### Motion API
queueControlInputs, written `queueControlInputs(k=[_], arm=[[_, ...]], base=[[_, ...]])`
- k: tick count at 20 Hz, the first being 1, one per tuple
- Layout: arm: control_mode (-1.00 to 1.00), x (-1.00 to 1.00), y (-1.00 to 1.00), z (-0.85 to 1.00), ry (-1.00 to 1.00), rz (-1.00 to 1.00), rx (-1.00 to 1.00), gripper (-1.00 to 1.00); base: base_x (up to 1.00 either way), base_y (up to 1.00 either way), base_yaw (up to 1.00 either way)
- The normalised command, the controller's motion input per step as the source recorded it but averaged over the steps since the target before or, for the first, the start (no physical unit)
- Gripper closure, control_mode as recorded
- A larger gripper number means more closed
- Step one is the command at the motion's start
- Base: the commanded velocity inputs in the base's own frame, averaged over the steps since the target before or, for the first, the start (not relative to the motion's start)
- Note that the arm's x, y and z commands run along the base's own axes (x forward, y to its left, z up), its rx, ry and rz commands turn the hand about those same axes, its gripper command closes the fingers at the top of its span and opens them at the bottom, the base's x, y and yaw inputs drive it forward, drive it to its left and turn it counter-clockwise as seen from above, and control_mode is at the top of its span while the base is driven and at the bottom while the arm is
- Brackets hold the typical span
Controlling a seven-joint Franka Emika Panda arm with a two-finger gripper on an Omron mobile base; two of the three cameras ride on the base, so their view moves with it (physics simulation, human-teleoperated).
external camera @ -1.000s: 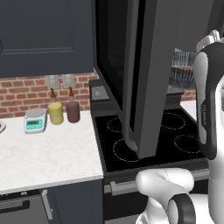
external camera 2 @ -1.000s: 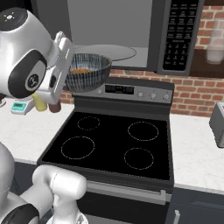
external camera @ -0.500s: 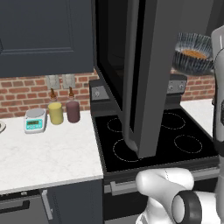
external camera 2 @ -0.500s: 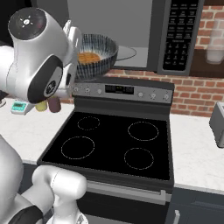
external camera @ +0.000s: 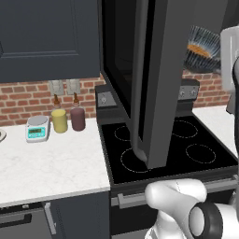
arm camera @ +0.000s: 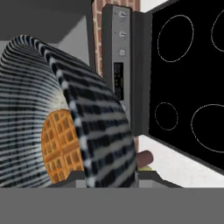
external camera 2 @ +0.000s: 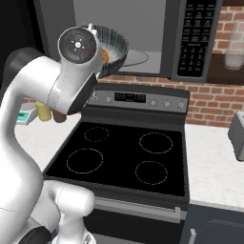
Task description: Open the microwave, place the bowl with waffle inside the microwave, then close the microwave door and turn it on.
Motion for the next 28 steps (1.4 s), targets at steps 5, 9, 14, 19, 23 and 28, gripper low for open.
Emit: queueControlInputs(k=[5,9,14,19,23,28], arm=[[-1.00,0.67,0.00,0.00,0.03,0.03,0.10,1.00],[-1.00,0.78,0.00,0.00,0.15,0.03,0.09,1.00],[-1.00,0.74,0.00,-0.06,0.13,0.01,0.01,1.00],[-1.00,0.57,-0.01,-0.05,0.03,0.04,0.00,1.00],[-1.00,0.44,0.00,0.00,-0.01,0.04,-0.03,1.00],[-1.00,0.35,0.07,0.00,-0.06,0.06,-0.10,1.00]], base=[[0.00,0.00,0.00],[0.00,0.00,0.00],[0.00,0.00,0.00],[0.00,0.00,0.00],[0.00,0.00,0.00],[0.00,0.00,0.00]])
